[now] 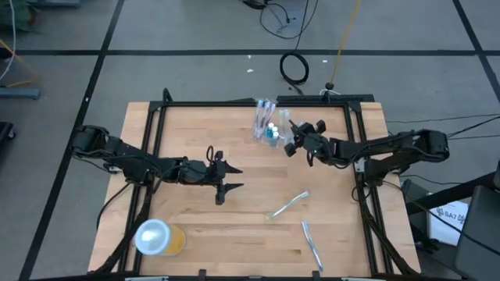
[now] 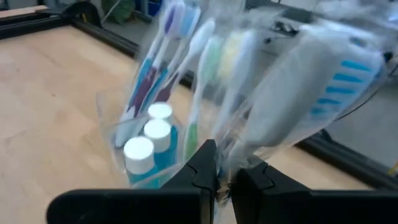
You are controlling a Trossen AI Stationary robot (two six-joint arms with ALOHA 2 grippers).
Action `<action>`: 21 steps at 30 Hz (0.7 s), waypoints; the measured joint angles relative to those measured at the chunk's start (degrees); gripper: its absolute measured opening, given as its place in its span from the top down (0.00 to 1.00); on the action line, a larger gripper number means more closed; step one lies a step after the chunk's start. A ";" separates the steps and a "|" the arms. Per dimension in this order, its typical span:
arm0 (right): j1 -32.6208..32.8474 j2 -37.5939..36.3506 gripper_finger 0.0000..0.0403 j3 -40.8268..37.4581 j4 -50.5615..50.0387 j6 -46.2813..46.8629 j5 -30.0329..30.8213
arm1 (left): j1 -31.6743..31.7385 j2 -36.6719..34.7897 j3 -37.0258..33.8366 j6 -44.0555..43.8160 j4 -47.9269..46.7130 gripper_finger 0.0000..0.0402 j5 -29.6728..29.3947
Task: Pick & Place toothbrushing station
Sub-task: Put the blue toothbrush into the transparent organizer
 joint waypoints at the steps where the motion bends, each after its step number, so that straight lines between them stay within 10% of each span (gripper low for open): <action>1: -0.58 -0.01 0.96 -1.35 1.86 -0.01 -1.47 | 0.00 0.00 -0.01 0.02 0.00 0.46 0.00; 21: -5.59 0.04 0.82 -8.27 13.66 -1.96 -13.28 | 0.04 0.00 -0.02 0.13 0.02 0.46 0.00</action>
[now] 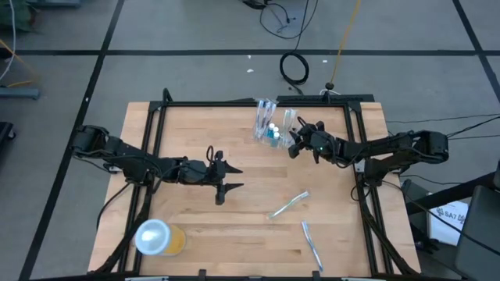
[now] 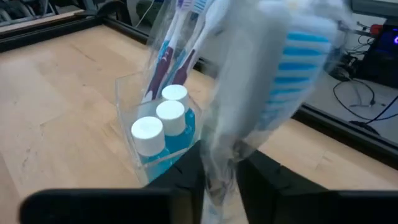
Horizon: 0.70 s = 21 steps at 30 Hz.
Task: Pick & Place toothbrushing station
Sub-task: Put the blue toothbrush into the transparent organizer, then put the green toothbrush into the transparent organizer
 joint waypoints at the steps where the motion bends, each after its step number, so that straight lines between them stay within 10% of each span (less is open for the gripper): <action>1: 0.00 0.00 0.79 0.00 0.00 0.14 0.00 | 0.00 0.00 0.00 -0.01 -0.01 0.46 -0.01; 21: 1.36 -9.81 0.51 0.00 -18.74 4.84 -0.02 | 0.00 0.00 0.00 -3.54 0.00 0.46 2.94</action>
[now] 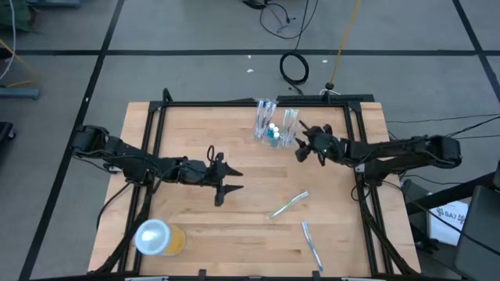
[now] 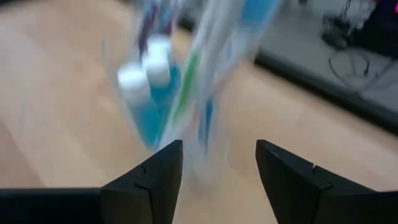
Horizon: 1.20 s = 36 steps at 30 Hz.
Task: Pick & Place toothbrushing station
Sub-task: Put the green toothbrush into the transparent organizer
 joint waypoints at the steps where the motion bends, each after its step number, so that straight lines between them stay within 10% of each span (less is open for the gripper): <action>1: 0.51 -0.62 0.51 -0.02 -2.50 0.83 0.00 | 0.00 0.00 0.00 -0.25 0.05 0.46 0.26; 21: 26.14 -8.43 0.53 -0.01 -13.45 4.26 -8.49 | 0.00 0.00 -0.02 -1.20 0.03 0.46 0.25; 36: 36.30 0.12 0.54 -18.87 24.10 1.07 -13.40 | 0.00 0.00 -0.02 -1.31 0.36 0.46 0.23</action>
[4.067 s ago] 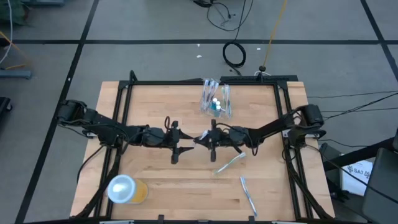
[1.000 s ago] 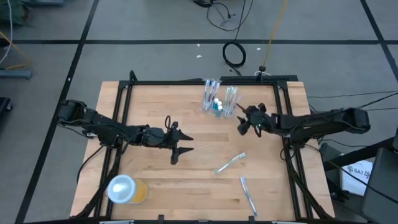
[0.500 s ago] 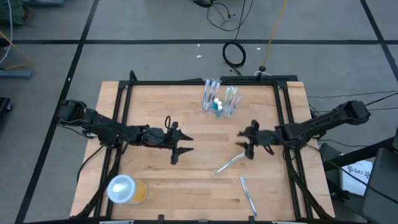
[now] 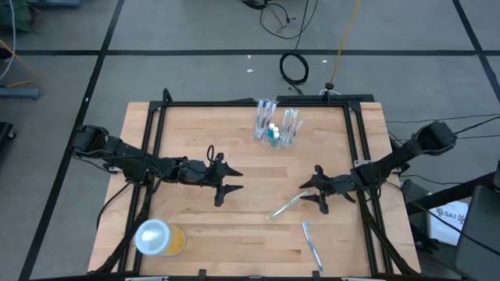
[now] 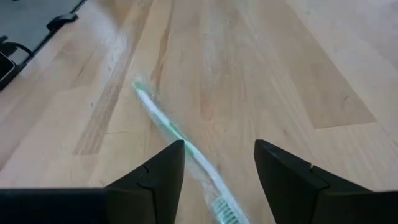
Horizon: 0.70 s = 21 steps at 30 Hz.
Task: Pick & Place toothbrushing station
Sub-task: Put the green toothbrush into the transparent organizer
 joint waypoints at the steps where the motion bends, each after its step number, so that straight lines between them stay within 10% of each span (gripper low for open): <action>1: 0.00 0.56 0.54 -0.13 0.82 -0.07 -0.03 | 0.00 0.00 0.00 0.08 0.05 0.46 0.00; 21: -0.04 23.72 0.61 15.39 -7.84 -13.31 -5.58 | 0.00 0.00 0.00 -0.04 0.55 0.46 -0.57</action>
